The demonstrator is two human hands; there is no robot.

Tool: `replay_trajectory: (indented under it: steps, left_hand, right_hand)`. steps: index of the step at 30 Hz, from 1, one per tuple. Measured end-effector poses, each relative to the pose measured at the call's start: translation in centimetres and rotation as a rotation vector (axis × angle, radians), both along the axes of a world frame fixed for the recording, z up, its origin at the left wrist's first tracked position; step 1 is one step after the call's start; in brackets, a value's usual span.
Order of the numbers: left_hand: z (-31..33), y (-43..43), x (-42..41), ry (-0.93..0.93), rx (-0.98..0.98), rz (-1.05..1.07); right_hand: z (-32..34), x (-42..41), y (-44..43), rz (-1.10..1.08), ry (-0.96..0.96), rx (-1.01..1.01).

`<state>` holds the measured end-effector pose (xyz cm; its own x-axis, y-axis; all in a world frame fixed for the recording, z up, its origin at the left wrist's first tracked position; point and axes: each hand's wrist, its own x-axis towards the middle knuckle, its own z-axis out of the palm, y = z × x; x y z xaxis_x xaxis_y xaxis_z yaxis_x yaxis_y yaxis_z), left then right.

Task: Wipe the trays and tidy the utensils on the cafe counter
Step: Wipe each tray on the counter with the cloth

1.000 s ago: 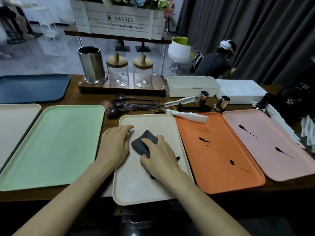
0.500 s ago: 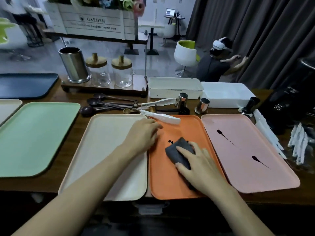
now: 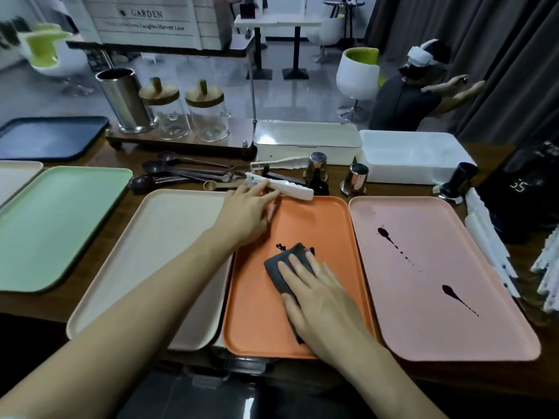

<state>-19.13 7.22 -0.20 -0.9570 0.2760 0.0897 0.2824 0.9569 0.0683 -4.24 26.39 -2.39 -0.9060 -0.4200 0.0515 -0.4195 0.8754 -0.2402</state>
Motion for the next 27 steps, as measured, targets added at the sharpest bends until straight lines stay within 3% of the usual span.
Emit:
replay_trajectory:
  steps: [8,19,27]
  left_hand:
    - [-2.7,-4.0,1.9,0.142,0.044,-0.043]
    - [-3.5,-4.3,2.4,0.069,0.072,-0.043]
    - [-3.1,-4.2,2.9,0.032,0.064,-0.003]
  right_hand:
    - [0.2,-0.2,-1.5,-0.042,0.062,0.121]
    - [0.3,-7.9,-6.0,-0.068,0.0,0.043]
    - [0.1,-10.8,-0.9,-0.255,-0.006,0.069]
